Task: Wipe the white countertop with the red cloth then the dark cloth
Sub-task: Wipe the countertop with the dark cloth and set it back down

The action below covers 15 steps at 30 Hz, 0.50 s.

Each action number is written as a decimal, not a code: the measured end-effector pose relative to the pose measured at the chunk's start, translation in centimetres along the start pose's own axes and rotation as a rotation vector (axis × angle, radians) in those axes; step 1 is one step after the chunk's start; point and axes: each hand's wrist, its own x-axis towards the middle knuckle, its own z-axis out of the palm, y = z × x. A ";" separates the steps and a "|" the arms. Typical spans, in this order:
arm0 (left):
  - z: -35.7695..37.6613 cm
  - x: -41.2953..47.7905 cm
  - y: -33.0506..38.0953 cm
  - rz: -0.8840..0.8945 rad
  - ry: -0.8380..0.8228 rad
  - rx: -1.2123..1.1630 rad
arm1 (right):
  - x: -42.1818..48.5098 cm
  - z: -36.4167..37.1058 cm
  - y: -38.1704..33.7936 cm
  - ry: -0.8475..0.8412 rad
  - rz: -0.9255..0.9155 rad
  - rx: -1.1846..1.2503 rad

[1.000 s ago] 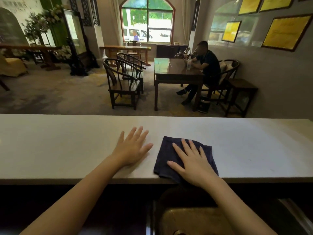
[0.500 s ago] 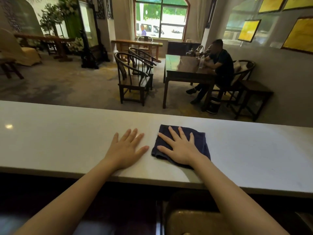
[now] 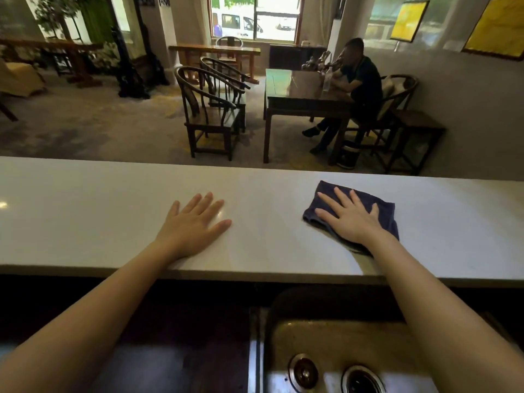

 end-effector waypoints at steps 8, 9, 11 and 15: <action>0.1 0.1 0.2 -0.007 0.035 0.013 | -4.8 1.7 -2.9 0.026 -0.021 -0.003; 0.1 0.1 0.1 -0.009 0.039 0.013 | -5.2 2.0 -3.9 0.025 -0.043 0.001; 0.0 0.1 0.0 -0.016 0.035 0.015 | -5.8 2.8 -6.1 0.024 -0.107 0.001; -0.2 0.4 0.3 -0.029 -0.001 0.035 | -5.3 4.1 -10.2 0.008 -0.221 -0.014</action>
